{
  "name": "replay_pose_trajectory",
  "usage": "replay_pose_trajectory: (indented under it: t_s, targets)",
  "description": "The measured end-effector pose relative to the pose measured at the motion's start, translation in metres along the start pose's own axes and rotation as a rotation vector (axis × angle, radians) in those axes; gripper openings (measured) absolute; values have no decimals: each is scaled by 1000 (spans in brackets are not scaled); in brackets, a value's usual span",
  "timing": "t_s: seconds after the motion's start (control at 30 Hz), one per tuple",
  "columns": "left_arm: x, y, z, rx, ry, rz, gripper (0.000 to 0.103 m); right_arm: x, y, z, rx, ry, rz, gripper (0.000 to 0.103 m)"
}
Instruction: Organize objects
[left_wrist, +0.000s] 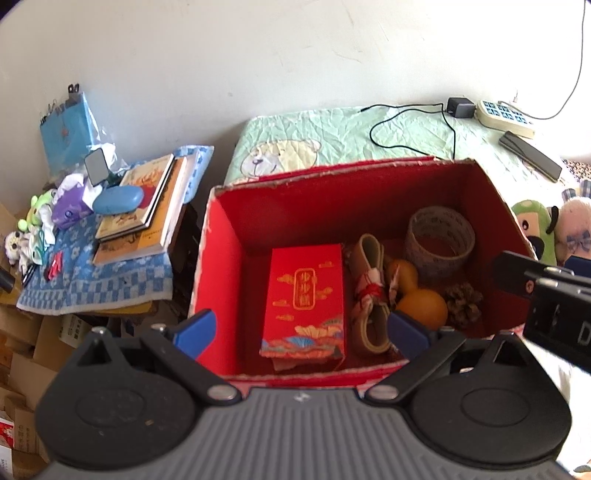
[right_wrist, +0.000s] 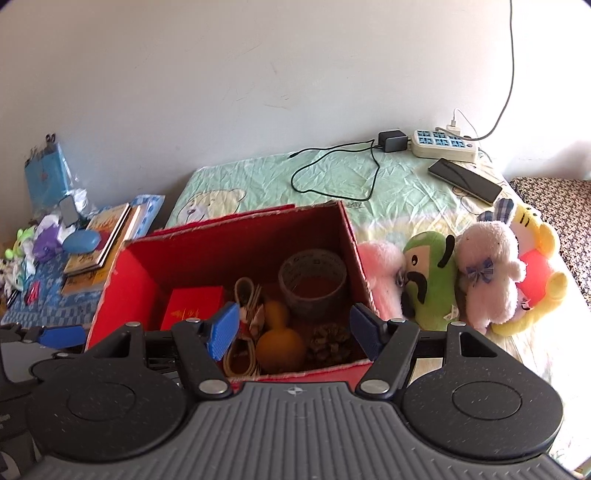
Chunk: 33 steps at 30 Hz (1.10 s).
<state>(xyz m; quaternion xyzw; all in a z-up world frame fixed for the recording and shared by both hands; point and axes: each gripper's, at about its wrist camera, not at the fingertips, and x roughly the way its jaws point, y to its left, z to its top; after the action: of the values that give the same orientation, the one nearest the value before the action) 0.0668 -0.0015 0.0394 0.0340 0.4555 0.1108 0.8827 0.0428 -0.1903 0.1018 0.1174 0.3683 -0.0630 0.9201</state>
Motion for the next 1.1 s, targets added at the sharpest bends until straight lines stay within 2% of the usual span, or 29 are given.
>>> replay_pose_trajectory:
  t_s: [0.23,0.37,0.77,1.1]
  targets:
    - [10,0,3,5,-28,30,99,11,-1,3,-13,-57,-35,69]
    - [18,3,4,-7,-25,15,100,19,-2,1,-25,-60,-42,68]
    - [35,5,7,-37,-16,-7,103,38,-1,-1,-44,-89,-10,68]
    - [44,-1,8,-24,-13,-1,103,52,-5,0,-57,-87,1,68]
